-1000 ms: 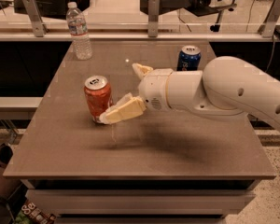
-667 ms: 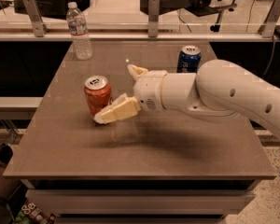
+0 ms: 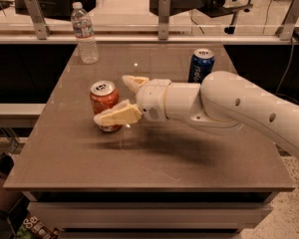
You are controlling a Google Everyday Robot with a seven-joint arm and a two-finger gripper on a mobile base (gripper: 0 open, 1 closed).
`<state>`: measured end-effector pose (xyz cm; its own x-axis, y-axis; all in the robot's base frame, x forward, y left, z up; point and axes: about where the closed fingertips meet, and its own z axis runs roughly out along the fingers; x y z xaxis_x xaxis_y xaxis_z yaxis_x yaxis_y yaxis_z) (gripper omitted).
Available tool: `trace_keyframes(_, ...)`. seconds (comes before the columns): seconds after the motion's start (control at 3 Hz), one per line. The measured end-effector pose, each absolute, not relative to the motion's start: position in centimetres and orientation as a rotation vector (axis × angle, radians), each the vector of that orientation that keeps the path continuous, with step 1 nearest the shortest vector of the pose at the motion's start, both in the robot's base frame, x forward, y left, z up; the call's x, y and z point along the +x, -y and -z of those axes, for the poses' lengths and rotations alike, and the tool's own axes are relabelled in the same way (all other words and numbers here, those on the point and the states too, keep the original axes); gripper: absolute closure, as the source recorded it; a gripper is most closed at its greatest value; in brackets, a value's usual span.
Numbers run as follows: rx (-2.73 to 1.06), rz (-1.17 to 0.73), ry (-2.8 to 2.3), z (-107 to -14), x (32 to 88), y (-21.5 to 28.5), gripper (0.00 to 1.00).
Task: Move coke can near water bottle
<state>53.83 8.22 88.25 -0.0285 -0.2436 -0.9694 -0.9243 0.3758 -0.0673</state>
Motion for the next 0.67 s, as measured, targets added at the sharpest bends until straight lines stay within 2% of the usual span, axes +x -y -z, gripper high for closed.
trace_keyframes(0.67, -1.098, -0.773, -1.526, -88.39, 53.63, -8.61, 0.64)
